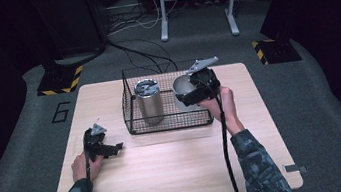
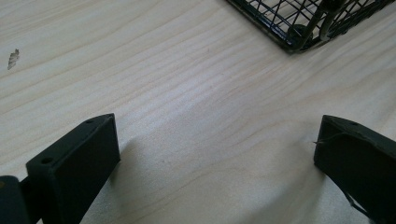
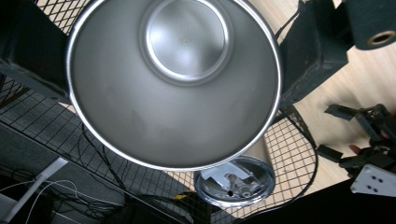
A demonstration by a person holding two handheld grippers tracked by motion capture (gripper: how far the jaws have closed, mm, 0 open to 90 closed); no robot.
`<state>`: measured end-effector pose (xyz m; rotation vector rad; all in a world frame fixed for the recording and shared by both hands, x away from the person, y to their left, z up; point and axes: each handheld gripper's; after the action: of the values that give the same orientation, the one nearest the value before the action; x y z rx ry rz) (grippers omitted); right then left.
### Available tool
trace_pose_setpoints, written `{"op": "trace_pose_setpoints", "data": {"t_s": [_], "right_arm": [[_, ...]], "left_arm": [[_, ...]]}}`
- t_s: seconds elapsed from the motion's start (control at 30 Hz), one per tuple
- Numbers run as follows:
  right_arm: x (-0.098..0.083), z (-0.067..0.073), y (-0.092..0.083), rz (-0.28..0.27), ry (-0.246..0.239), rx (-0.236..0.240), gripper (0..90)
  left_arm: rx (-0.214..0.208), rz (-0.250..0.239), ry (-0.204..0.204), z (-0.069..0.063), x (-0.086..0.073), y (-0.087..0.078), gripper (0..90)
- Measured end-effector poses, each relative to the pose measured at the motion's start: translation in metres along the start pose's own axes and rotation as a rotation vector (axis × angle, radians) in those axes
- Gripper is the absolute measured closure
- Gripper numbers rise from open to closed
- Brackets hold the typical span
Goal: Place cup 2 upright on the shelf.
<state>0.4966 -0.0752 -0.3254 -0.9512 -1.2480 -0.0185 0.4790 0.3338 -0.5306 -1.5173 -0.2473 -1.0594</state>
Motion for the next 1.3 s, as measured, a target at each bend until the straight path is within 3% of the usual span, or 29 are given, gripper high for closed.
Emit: {"op": "trace_pose_setpoints", "data": {"t_s": [0.3, 0.53, 0.63, 0.67, 0.7, 1.07, 1.3], "right_arm": [[0.006, -0.013, 0.013, 0.014, 0.006, -0.024, 5.7], [0.010, -0.019, 0.024, 0.038, 0.049, -0.041, 5.7], [0.012, -0.024, 0.030, 0.031, 0.036, -0.048, 5.7], [0.012, -0.023, 0.032, 0.040, 0.052, -0.051, 5.7], [0.012, -0.025, 0.034, 0.032, 0.035, -0.055, 5.7], [0.010, -0.032, 0.057, 0.086, 0.063, -0.064, 5.7], [0.010, -0.037, 0.070, 0.088, 0.069, -0.069, 5.6]], "left_arm": [[0.004, 0.001, 0.002, 0.000, 0.000, 0.000, 0.0], [0.004, 0.011, 0.017, 0.001, 0.000, -0.001, 0.0], [0.004, 0.011, 0.018, 0.002, 0.000, -0.001, 0.0], [0.004, 0.011, 0.017, 0.002, 0.000, -0.001, 0.0], [0.004, 0.012, 0.018, 0.002, 0.000, -0.001, 0.0], [0.003, 0.012, 0.018, 0.002, 0.000, -0.001, 0.0], [0.004, 0.012, 0.018, 0.002, 0.000, -0.001, 0.0]]}}
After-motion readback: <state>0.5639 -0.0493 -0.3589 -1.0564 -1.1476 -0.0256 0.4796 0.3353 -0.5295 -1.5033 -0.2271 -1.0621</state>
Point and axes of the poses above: each handheld gripper's, and its own axes: y roughly forward along the jaws, x roughly out of its top, z roughly to its left, and after that the axes turned 9 degrees about x, right-handed
